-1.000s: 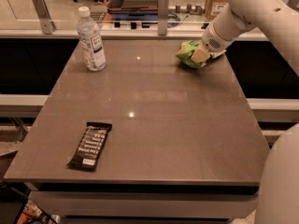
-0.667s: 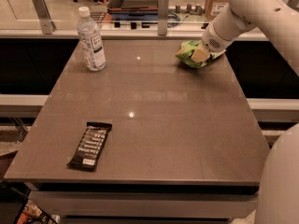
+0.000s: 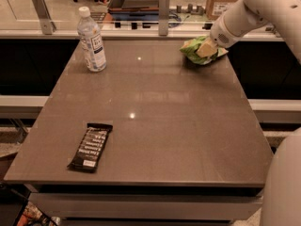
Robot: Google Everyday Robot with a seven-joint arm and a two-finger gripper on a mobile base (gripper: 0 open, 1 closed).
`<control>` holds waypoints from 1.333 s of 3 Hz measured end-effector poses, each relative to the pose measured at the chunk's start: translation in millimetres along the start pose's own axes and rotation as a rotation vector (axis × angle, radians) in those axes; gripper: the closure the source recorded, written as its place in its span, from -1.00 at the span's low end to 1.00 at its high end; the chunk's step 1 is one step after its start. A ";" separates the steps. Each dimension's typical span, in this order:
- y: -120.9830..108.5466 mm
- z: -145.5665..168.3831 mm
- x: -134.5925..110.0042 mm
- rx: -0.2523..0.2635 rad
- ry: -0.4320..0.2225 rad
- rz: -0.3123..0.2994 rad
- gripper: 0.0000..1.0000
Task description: Pick green rice chip bag
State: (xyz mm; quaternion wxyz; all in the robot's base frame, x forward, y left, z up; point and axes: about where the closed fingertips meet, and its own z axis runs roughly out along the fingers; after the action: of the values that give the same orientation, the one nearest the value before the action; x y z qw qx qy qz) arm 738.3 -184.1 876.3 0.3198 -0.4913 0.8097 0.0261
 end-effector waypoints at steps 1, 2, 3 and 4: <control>-16.8 -18.9 -8.0 0.028 -0.100 -0.011 1.00; -24.8 -41.6 -20.2 0.058 -0.156 -0.038 1.00; -29.9 -75.5 -37.3 0.116 -0.203 -0.080 1.00; -32.0 -111.0 -53.1 0.184 -0.243 -0.121 1.00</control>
Offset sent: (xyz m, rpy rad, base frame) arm 0.0021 -0.0214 0.0932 0.1168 -0.2281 0.0593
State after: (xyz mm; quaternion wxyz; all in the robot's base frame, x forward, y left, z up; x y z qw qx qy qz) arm 726.3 -198.9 1002.1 0.4601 -0.5010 0.7330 -0.0082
